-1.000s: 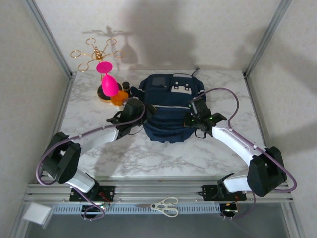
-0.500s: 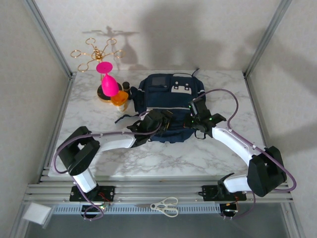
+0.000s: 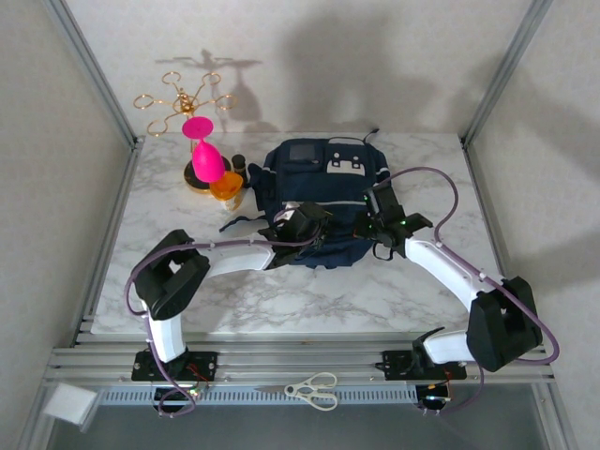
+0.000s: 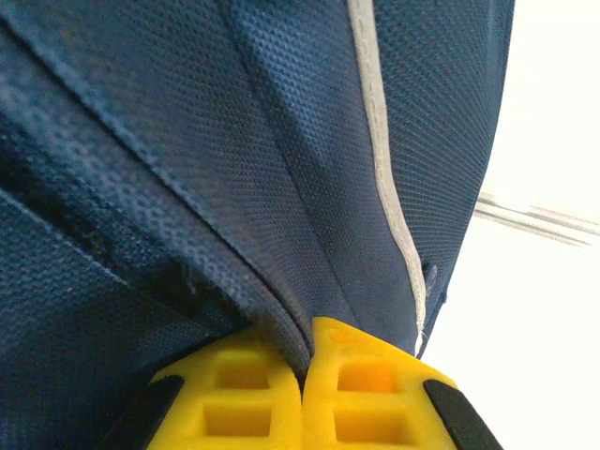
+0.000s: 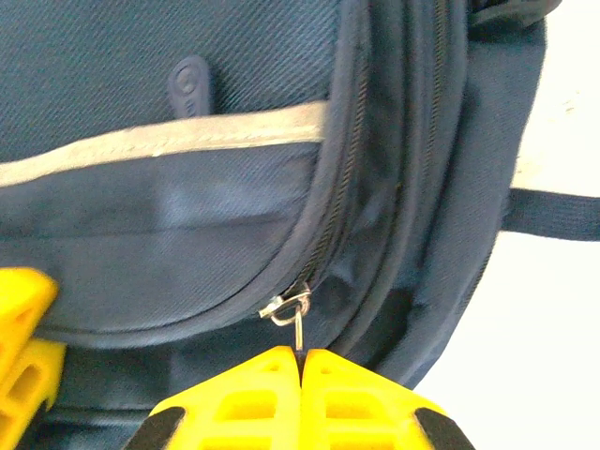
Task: Pack the student bag
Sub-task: Zip the student bag at the center of the table.
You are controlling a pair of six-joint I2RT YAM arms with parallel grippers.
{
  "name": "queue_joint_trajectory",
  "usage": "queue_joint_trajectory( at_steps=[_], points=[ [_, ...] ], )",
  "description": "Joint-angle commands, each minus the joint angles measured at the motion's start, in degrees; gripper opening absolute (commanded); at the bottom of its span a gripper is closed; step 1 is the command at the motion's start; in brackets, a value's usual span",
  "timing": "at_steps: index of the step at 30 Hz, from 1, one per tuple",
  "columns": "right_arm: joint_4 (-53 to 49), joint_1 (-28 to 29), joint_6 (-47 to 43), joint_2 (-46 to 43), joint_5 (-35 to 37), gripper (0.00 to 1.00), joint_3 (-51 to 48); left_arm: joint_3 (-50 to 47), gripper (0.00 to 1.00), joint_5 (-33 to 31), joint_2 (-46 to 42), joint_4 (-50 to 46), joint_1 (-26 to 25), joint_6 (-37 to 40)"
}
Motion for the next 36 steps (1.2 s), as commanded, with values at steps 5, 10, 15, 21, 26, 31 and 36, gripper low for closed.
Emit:
queue_joint_trajectory(
  at_steps=[5,10,15,21,26,31,36],
  points=[
    [-3.3,-6.8,-2.7,1.8,10.3,0.0,2.6,-6.2,0.0,-6.0,-8.8,-11.1,3.9,9.3],
    [-0.2,-9.0,-3.6,4.2,11.0,0.0,3.7,-12.1,0.0,-5.1,-14.0,-9.6,7.2,12.9],
    [-0.9,-10.2,-3.5,10.0,15.0,0.0,9.1,-10.8,0.0,-2.6,-12.7,-11.3,9.6,16.7],
    [-2.5,-10.5,-3.7,9.8,20.0,0.0,10.1,-9.3,0.0,-1.8,-12.6,-13.1,11.9,20.2],
    [2.4,-10.8,-7.7,7.5,8.1,0.07,8.5,-6.1,0.0,1.0,-10.8,-11.3,11.6,23.2],
    [3.2,-10.9,-9.4,3.0,1.5,0.52,8.1,-3.4,0.24,7.9,-10.3,-9.2,11.0,27.5],
    [2.1,-13.3,-7.0,-3.5,1.1,0.81,7.7,-7.2,0.55,16.4,-17.9,-8.9,9.1,33.8]
  ],
)
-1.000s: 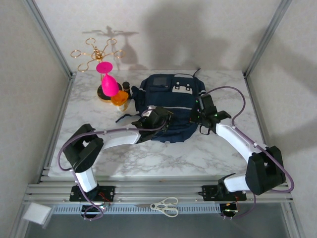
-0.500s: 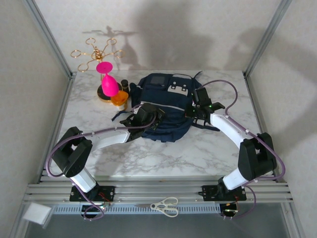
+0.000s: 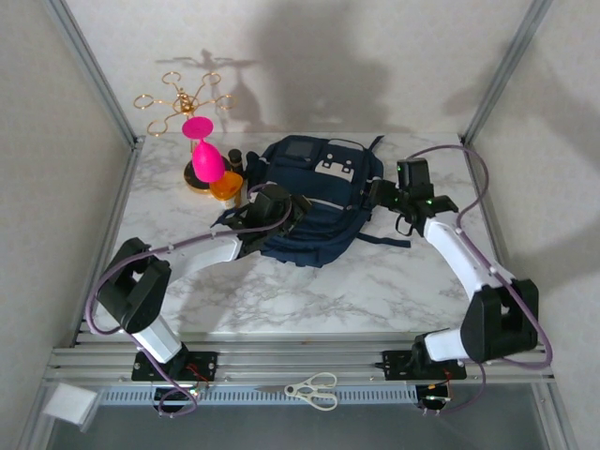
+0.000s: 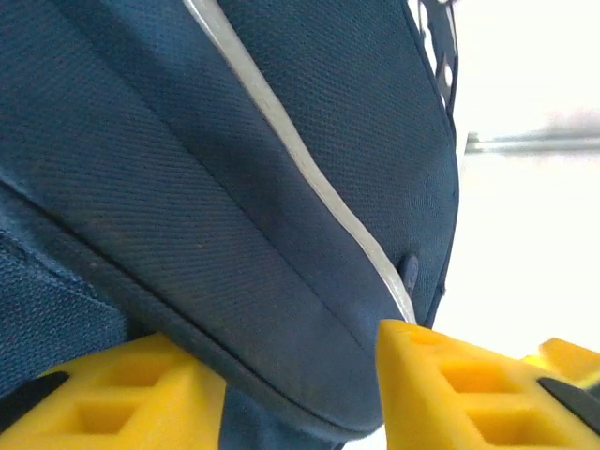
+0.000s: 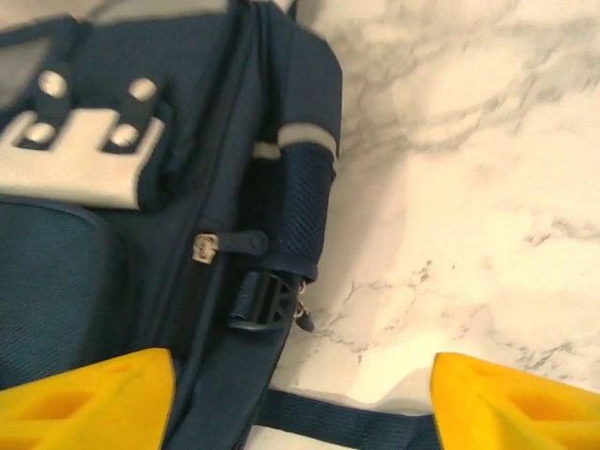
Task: Pack the student bag
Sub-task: Zip the student bag at the center of the table, then reset both arms
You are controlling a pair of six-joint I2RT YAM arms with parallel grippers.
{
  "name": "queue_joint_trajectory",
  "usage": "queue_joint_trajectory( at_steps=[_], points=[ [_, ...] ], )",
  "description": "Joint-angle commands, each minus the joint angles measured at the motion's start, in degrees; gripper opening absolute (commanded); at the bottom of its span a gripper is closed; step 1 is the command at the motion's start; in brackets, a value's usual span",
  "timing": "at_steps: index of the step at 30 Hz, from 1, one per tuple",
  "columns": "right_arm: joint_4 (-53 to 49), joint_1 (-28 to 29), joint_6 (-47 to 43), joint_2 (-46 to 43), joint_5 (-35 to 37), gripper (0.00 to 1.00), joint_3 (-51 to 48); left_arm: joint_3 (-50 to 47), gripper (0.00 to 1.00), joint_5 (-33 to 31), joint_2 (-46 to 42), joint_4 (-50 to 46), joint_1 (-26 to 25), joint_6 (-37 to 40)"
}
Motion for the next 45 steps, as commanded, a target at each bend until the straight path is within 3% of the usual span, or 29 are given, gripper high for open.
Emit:
queue_joint_trajectory(
  at_steps=[1,4,7,9,13,16,19,21,24,27,30,32,34,37,45],
  points=[
    [0.0,-2.4,1.7,-4.1,1.2,0.85,-0.6,-2.8,0.61,4.3,-8.3,-1.4,-1.0,7.1],
    [1.8,-6.7,3.8,-5.9,0.5,0.94,-3.3,-2.9,0.78,-2.3,-15.1,-10.6,-0.3,14.4],
    [6.1,-10.0,4.4,-8.2,4.2,0.99,-7.1,-1.7,0.98,-19.9,-20.9,-23.8,2.3,21.7],
    [10.3,-12.1,4.0,-9.0,9.8,0.99,-10.6,-4.2,1.0,-31.1,-24.9,-25.9,6.1,24.9],
    [29.2,-15.2,-0.9,-8.5,19.6,0.99,-22.4,-17.7,1.0,-53.7,-30.7,-10.8,14.1,37.0],
    [51.1,-15.4,-8.7,-5.7,20.7,0.99,-33.4,-31.2,1.0,-56.3,-31.0,13.5,20.8,49.5],
    [67.6,-15.7,-14.2,0.4,18.1,0.99,-40.3,-42.0,1.0,-46.6,-26.8,36.8,27.2,56.7],
    [75.7,-15.7,-17.0,4.5,15.1,0.99,-42.5,-45.3,1.0,-42.2,-22.8,48.4,28.0,62.1],
    [74.1,-15.8,-19.5,5.6,8.6,0.99,-41.0,-47.5,0.99,-32.4,-15.6,61.1,29.6,66.1],
    [76.6,-15.8,-21.1,3.3,-0.4,0.99,-43.6,-46.3,1.0,-22.5,-11.5,63.6,31.8,65.4],
    [90.9,-15.4,-22.0,2.9,-12.3,0.99,-50.6,-46.7,1.0,-18.2,-5.6,69.0,33.1,65.4],
    [92.7,-15.3,-21.8,6.7,-11.3,0.99,-50.2,-47.7,1.0,-15.5,-5.5,70.1,33.3,66.2],
    [102.0,-15.4,-22.1,11.7,-12.9,0.99,-52.1,-46.9,0.99,-16.1,-5.1,69.3,33.5,65.6],
    [96.8,-15.1,-20.5,10.8,-6.9,0.99,-50.3,-46.5,0.99,-15.1,-5.2,68.6,34.5,64.8],
    [96.1,-15.0,-20.5,10.7,-6.8,0.99,-50.0,-46.5,0.99,-15.1,-5.3,68.2,34.5,64.8]
  ],
)
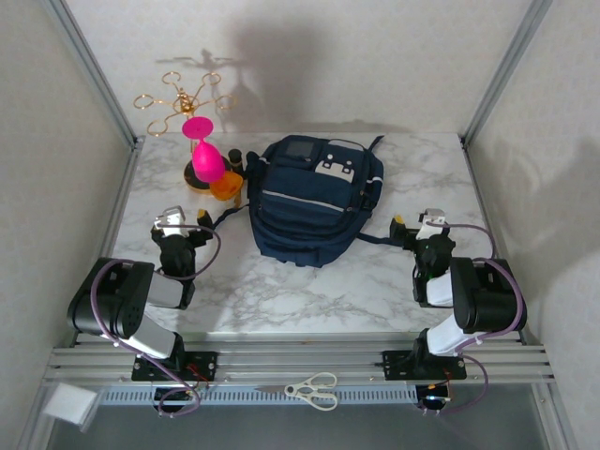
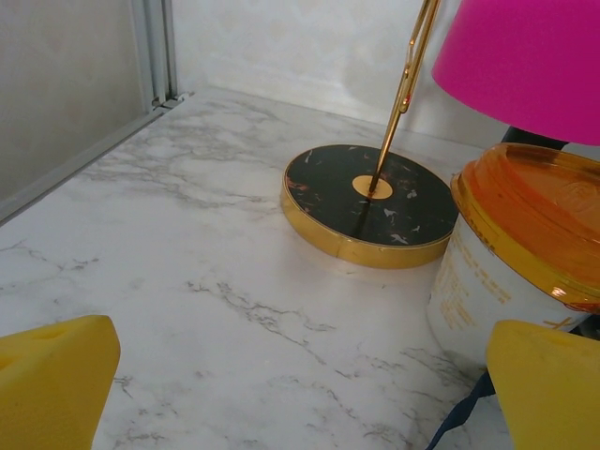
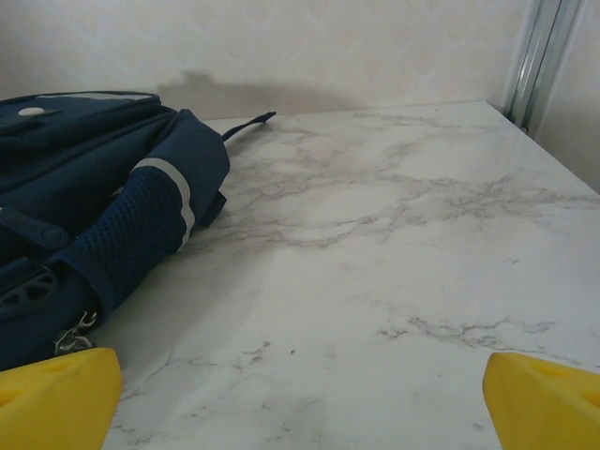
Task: Pack the student bag
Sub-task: Reset both arms
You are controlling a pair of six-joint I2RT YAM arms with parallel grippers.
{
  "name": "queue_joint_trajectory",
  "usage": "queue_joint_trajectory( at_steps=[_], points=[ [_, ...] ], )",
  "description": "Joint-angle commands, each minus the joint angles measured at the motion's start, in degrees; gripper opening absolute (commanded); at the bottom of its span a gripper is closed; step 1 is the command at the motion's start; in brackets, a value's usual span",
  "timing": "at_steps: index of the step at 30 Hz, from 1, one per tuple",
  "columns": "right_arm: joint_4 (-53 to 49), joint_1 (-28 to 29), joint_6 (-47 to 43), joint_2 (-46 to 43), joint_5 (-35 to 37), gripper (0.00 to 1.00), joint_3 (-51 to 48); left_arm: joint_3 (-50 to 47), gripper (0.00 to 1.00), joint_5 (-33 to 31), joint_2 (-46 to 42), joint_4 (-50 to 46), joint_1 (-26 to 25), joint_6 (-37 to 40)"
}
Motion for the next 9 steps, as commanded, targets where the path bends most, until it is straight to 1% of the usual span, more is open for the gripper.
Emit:
queue_joint_trajectory(
  at_steps=[1,9],
  points=[
    [3.1,0.3,-0.2,-0.1,0.6,0.99,0.6,0.5,0.99,1.2,0.1,2.5,0.5,0.5],
    [3.0,0.2,-0.2,0.0,0.6,0.99,0.7,0.5,0.99,1.2,0.2,2.6,0.5,0.5]
  ],
)
